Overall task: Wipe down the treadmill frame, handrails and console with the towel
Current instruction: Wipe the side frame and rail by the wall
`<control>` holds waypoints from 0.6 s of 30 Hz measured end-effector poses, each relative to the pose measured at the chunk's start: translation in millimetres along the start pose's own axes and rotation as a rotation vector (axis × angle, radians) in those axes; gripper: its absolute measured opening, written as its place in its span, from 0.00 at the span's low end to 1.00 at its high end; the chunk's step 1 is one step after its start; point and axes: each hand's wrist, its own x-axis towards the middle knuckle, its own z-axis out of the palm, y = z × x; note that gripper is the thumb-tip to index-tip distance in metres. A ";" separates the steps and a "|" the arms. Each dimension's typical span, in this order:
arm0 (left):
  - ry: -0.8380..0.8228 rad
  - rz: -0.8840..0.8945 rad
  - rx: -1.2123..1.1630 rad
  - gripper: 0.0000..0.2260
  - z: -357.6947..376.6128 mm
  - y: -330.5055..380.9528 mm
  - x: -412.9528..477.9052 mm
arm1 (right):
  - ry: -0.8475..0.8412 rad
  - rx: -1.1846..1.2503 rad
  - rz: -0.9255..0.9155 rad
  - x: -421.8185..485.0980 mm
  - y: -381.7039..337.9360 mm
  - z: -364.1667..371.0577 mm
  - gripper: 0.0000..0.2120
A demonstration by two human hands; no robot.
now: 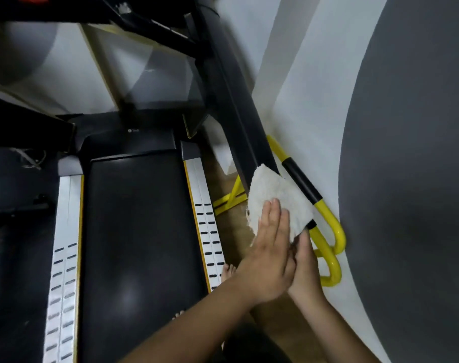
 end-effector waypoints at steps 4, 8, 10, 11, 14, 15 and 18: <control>0.104 -0.346 -0.704 0.35 -8.0 7.2 11.6 | -0.026 -0.318 -0.265 27.0 -16.4 -4.4 0.26; 0.166 -0.677 -1.257 0.16 -32.8 -7.2 30.8 | -0.150 -0.706 -0.443 68.8 -21.0 0.6 0.33; 0.191 -0.773 -1.384 0.12 -31.7 -21.0 42.0 | -0.170 -0.791 -0.428 83.9 -32.7 7.8 0.37; 0.200 -0.803 -1.441 0.13 -28.3 -29.3 47.4 | -0.159 -0.826 -0.416 88.7 -36.2 12.0 0.38; 0.186 -0.847 -1.546 0.26 -6.2 -55.9 65.2 | -0.117 -0.887 -0.445 90.4 -34.0 17.5 0.36; 0.186 -0.826 -1.555 0.26 -4.5 -60.9 67.1 | -0.111 -0.893 -0.469 89.9 -31.3 17.3 0.35; 0.217 -0.782 -1.657 0.27 14.2 -77.9 73.4 | -0.091 -0.905 -0.493 93.3 -32.3 18.1 0.34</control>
